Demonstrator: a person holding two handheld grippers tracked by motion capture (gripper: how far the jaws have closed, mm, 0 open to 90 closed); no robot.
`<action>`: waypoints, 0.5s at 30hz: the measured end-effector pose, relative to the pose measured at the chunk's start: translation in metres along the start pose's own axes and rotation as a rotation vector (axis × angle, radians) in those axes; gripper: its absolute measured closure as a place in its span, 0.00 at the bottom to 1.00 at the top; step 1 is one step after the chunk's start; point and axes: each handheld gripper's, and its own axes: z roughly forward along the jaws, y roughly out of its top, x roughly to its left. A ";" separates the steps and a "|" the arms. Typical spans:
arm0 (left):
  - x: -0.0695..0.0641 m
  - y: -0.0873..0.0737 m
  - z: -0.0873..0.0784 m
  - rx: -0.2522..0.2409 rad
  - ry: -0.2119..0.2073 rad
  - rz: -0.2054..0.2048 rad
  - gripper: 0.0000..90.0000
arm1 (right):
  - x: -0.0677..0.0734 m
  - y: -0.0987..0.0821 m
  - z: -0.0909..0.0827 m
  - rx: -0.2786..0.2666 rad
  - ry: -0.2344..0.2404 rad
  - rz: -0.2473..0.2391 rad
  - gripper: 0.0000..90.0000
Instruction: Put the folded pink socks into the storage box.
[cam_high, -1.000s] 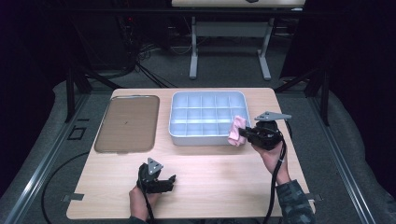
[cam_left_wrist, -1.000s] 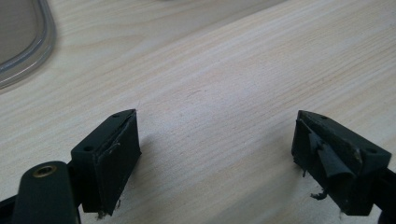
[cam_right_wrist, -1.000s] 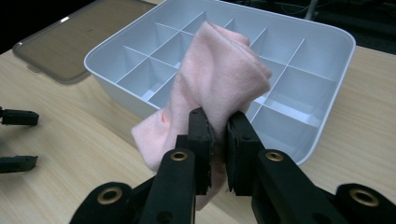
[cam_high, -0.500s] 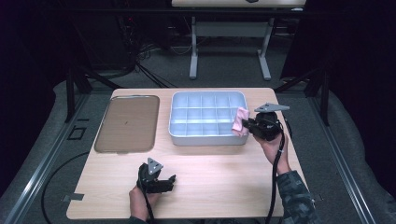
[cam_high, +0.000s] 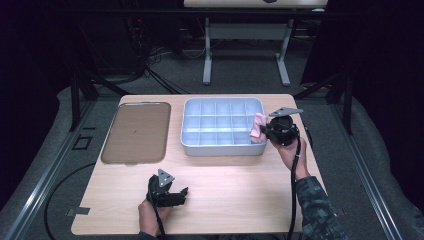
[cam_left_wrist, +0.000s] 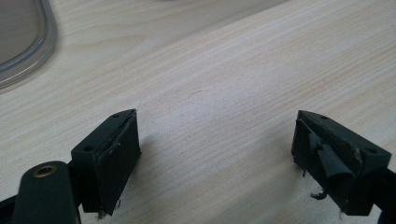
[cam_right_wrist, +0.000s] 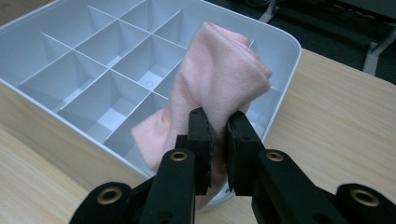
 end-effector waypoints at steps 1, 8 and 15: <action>0.000 0.000 0.000 0.000 0.000 0.000 0.17 | 0.000 0.000 0.003 0.007 -0.002 -0.011 0.91; 0.000 0.000 0.000 0.000 0.000 0.000 0.17 | 0.002 0.001 0.019 0.056 -0.065 -0.069 0.91; 0.000 0.000 0.000 0.000 0.000 0.001 0.17 | 0.004 0.000 0.031 0.087 -0.093 -0.099 0.91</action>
